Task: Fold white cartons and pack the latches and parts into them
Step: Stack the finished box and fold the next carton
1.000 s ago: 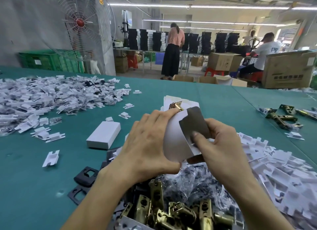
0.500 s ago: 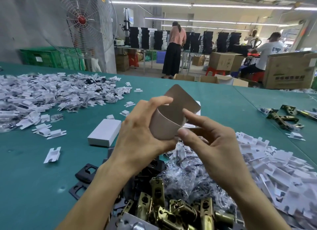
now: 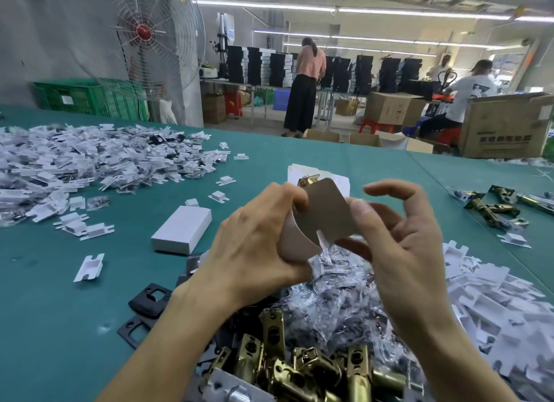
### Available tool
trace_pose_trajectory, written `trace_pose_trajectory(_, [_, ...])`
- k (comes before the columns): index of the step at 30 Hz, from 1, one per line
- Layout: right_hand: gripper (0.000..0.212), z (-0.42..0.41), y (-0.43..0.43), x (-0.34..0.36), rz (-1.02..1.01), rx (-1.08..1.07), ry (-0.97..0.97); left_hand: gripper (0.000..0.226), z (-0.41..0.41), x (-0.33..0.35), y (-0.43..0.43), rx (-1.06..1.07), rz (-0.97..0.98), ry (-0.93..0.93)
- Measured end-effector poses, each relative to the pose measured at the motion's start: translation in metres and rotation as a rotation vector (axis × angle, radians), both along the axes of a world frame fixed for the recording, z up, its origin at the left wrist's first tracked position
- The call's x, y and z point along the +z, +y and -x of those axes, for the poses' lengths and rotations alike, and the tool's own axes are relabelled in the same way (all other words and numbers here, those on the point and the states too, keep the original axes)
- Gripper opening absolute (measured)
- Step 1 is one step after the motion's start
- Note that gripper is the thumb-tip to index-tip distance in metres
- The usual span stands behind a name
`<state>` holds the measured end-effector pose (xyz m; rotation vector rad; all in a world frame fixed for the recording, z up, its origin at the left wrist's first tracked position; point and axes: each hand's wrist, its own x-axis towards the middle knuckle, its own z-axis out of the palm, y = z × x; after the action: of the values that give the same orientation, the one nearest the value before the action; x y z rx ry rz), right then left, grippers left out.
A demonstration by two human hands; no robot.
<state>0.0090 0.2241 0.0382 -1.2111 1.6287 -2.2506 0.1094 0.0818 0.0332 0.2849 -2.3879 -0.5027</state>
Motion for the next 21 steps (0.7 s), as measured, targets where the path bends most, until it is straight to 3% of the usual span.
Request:
trace_pose_trajectory(6, [0.022,0.0006,-0.0005,-0.0039,-0.171,0.05,0.017,0.086,0.0024,0.0011,0.0047,-0.046,-0.003,-0.007])
trace_pose_trajectory(8, [0.027,-0.0013,-0.0012,-0.0047,-0.183,0.012,0.05,0.089,0.0023,0.0016,0.0063,-0.074,-0.016,0.012])
trace_pose_trajectory(13, [0.01,-0.0086,-0.0034,-0.0062,-0.186,-0.109,0.221,0.093,0.0021,0.0003,0.0074,-0.099,-0.057,-0.02])
trace_pose_trajectory(21, [0.015,0.0012,0.0005,-0.0042,-0.136,-0.074,0.166,0.1,0.002,0.0021,0.0071,-0.09,-0.064,0.017])
